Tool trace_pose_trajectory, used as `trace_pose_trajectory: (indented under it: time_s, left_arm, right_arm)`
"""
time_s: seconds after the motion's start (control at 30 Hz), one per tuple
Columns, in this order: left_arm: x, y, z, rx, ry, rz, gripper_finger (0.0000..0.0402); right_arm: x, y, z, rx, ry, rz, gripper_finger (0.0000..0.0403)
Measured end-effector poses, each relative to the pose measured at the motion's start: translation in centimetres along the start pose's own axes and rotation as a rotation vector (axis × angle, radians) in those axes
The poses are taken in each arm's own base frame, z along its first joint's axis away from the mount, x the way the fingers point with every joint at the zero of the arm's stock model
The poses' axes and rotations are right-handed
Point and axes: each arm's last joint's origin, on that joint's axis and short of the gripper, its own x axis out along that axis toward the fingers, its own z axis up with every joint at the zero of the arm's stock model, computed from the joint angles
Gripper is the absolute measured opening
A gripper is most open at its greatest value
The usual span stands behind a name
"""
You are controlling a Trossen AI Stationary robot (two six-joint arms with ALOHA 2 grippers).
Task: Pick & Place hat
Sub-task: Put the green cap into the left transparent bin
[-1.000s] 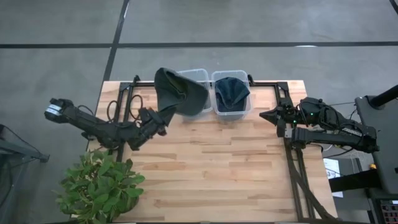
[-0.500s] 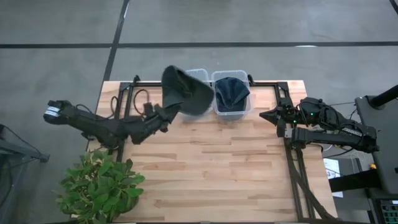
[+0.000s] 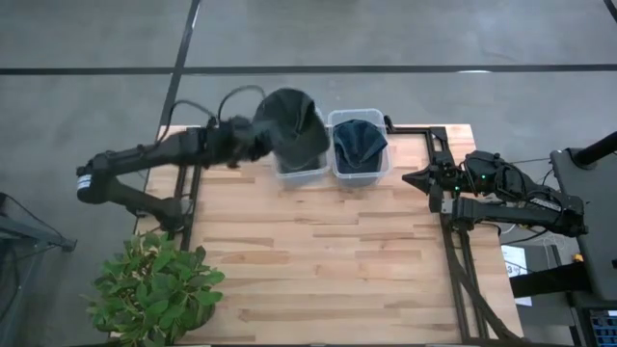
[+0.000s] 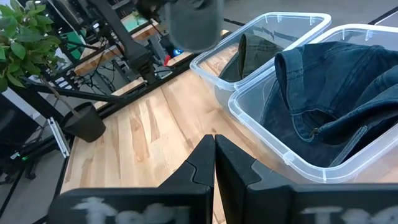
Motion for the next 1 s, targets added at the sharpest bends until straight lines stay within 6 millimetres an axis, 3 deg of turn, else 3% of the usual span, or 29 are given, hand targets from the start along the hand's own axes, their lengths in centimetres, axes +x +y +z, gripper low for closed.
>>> trace_pose_trajectory:
  time_s: [0.23, 0.5, 0.73, 1.0]
  left_arm:
    - [4.7, 0.9, 4.7, 0.03, 0.125, 0.091, 0.0007]
    - [9.2, 3.0, 6.5, 0.013, 0.3, 0.146, 0.0007]
    - [10.5, 4.0, 7.2, 0.006, 0.351, 0.174, 0.0007]
    - [9.8, 3.9, 8.7, 0.025, 0.338, 0.203, 0.0007]
  right_arm:
    - [0.0, 0.0, 0.0, 0.011, 0.0, 0.0, 0.0009]
    - [0.0, 0.0, 0.0, 0.018, 0.001, 0.0, 0.0008]
    - [0.0, 0.0, 0.0, 0.019, 0.001, 0.0, 0.0009]
    - [0.0, 0.0, 0.0, 0.019, 0.001, 0.0, 0.0009]
